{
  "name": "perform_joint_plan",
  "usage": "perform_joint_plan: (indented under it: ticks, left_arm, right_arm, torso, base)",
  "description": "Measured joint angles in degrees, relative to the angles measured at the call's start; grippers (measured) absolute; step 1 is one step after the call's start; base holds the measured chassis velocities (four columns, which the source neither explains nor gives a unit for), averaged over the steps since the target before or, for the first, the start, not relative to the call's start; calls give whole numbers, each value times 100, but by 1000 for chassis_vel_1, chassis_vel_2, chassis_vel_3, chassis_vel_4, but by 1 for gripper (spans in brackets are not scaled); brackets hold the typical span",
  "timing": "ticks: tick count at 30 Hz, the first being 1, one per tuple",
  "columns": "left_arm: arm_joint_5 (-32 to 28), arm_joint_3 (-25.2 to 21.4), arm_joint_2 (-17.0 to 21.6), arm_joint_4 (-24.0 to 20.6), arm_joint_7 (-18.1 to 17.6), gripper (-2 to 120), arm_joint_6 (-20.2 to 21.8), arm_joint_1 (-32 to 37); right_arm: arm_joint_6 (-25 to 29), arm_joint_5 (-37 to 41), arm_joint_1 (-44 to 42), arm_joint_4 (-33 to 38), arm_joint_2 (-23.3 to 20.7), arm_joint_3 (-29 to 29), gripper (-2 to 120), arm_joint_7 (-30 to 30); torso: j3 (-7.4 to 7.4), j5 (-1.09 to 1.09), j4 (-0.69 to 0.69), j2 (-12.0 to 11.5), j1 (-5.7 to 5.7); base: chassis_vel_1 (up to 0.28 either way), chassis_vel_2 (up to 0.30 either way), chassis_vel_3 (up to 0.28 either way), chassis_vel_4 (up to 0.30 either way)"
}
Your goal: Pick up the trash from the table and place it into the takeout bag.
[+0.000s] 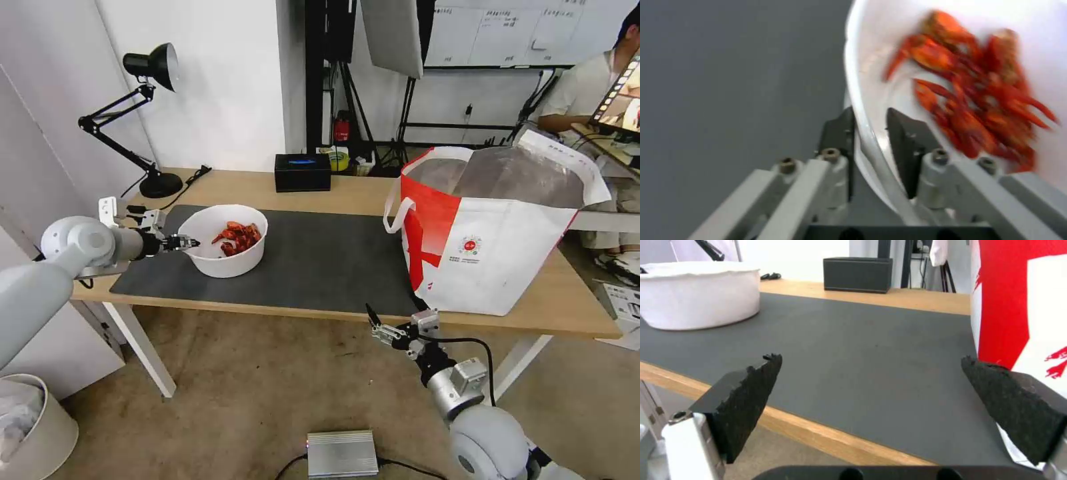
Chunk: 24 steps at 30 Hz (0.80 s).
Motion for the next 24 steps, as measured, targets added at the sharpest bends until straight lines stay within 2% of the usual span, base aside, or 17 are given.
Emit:
perform_joint_plan:
  ticks: [2,5,14,24]
  left_arm:
    - [7,-46,7,-19,13,7,0,66]
    - [7,-107,7,-48,38,0,-21,134]
    - [-77,-511,50,-303,32,0,-161,408]
    - [-302,-1114,291,-841,-1,0,-294,884]
  right_arm:
    - [0,0,0,0,0,0,100,0]
    - [0,0,0,0,0,0,100,0]
    - [0,0,0,0,0,0,100,0]
    - [0,0,0,0,0,0,100,0]
  torso:
    - [0,0,0,0,0]
    - [0,0,0,0,0]
    - [0,0,0,0,0]
    - [0,0,1,0,0]
  base:
    - [0,0,0,0]
    - [0,0,0,0]
    - [0,0,0,0]
    - [0,0,0,0]
